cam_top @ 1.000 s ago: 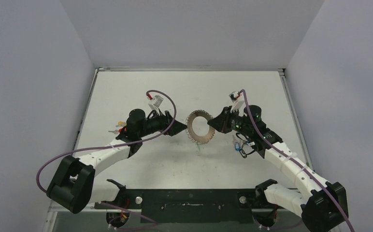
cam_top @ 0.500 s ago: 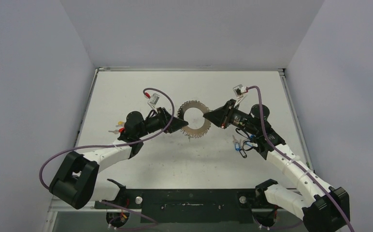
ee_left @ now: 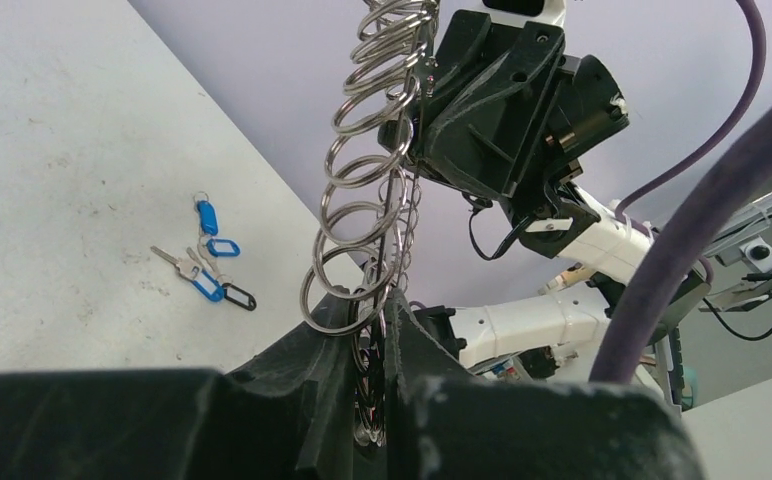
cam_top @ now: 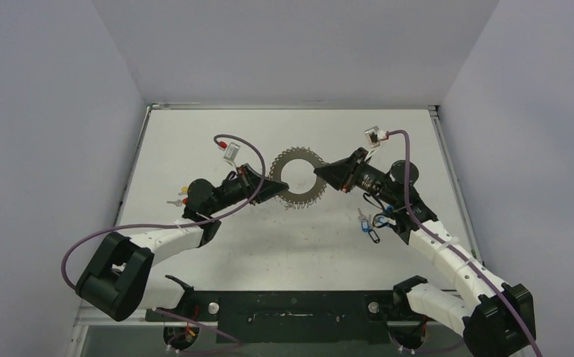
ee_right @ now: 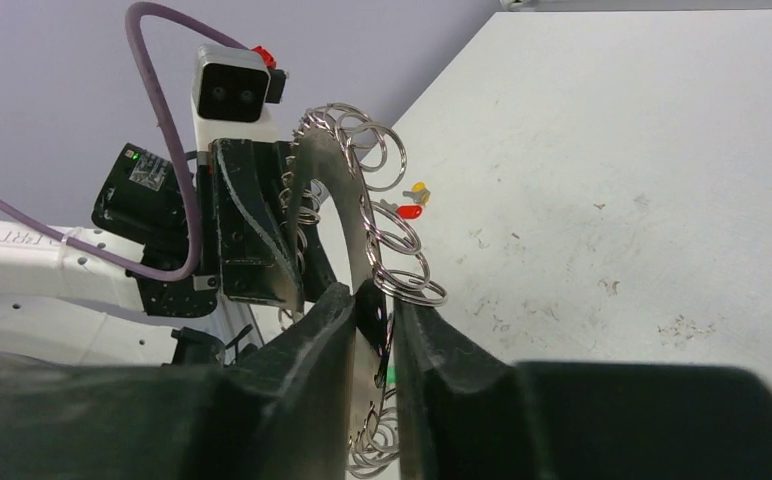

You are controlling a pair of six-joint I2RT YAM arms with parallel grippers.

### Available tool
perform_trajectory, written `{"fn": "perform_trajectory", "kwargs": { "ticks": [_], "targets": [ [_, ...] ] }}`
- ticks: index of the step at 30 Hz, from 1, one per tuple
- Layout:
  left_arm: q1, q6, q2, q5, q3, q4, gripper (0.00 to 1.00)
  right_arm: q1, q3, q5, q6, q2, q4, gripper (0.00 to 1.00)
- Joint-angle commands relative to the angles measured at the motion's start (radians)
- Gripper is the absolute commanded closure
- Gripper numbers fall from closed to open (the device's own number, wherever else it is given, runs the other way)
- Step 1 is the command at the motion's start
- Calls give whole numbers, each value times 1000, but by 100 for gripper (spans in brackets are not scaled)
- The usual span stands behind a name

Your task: Remove the keys from the keyring

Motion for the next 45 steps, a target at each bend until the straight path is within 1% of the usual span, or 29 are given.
{"fn": "perform_trajectory", "kwargs": {
  "ticks": [1,6,7,8,10,14,18,22,26,32,37,39,41,45],
  "targets": [
    [-42,-1,-56,-65,-9,28,100,16,-10,27,-59,2,57,74],
    [-64,59,-139,-216,-43,-111,100,21,-33,130,-182,-58,-64,28],
    [-68,65,-156,-251,-46,-144,100,27,-45,159,-205,-76,-83,22],
    [-72,69,-169,-284,-49,-168,100,33,-57,192,-227,-98,-106,18],
    [-82,73,-191,-351,-56,-200,100,59,-102,242,-258,-129,-101,15],
    [-98,67,-223,-455,-54,-261,100,165,-221,358,-273,-190,3,11],
    [-115,36,-235,-522,-56,-259,100,298,-338,473,-303,-218,156,9],
    [-132,9,-247,-579,-51,-260,100,379,-419,533,-315,-178,343,9],
    [-162,5,-258,-623,-30,-271,100,445,-433,553,-351,-89,473,9],
    [-194,2,-264,-642,3,-274,100,483,-398,536,-374,10,572,10],
    [-223,-1,-269,-653,17,-266,100,487,-393,570,-388,37,620,11],
    [-237,4,-272,-683,23,-264,100,490,-394,584,-392,47,639,11],
    [-250,7,-272,-687,31,-263,100,490,-389,573,-393,65,656,14],
    [-265,9,-270,-691,40,-256,100,492,-372,526,-391,114,699,25]
  ]
}}
